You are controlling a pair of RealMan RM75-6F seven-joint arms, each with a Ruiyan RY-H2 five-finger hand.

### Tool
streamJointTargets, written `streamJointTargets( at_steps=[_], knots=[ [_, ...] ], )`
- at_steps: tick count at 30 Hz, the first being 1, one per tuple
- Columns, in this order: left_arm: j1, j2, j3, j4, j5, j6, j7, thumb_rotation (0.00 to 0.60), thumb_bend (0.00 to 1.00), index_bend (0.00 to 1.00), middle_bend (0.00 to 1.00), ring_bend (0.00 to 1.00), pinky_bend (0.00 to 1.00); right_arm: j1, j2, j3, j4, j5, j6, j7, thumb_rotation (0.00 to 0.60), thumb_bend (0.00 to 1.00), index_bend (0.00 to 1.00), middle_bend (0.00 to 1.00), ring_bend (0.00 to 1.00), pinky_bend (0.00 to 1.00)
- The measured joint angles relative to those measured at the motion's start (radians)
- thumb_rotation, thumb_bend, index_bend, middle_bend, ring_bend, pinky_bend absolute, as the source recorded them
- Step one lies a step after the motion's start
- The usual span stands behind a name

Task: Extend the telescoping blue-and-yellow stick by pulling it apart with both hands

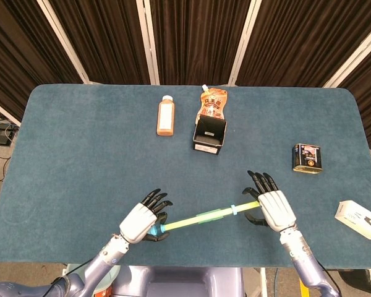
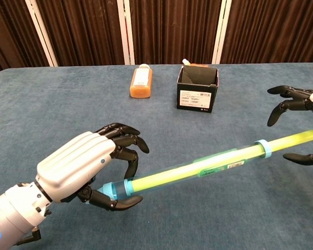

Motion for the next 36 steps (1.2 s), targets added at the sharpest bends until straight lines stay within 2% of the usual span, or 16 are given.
streamJointTargets(
  at_steps=[6,14,20,36],
  knots=[
    [0.006,0.0,0.009,0.001,0.025,0.044,-0.016,0.6,0.38,0.75,0.26,0.11,0.1,0.006,0.011,-0.005,-0.011,0.0,-0.009,0.042,0.6,0.35,0.43,0.0,0.0,0.0],
    [0.016,0.017,0.015,-0.01,0.044,0.084,-0.01,0.6,0.38,0.75,0.26,0.12,0.1,0.0,0.037,-0.013,-0.015,-0.02,0.018,0.107,0.6,0.4,0.66,0.09,0.0,0.0],
    [0.027,0.041,0.022,-0.033,0.051,0.103,0.001,0.6,0.38,0.75,0.26,0.12,0.1,-0.01,0.063,-0.014,-0.008,-0.041,0.062,0.151,0.6,0.41,0.8,0.18,0.05,0.0],
    [0.047,0.116,0.023,-0.09,0.052,0.13,0.02,0.6,0.38,0.75,0.26,0.12,0.1,-0.024,0.141,-0.001,-0.004,-0.005,0.078,0.192,0.6,0.34,0.85,0.22,0.08,0.0]
  ],
)
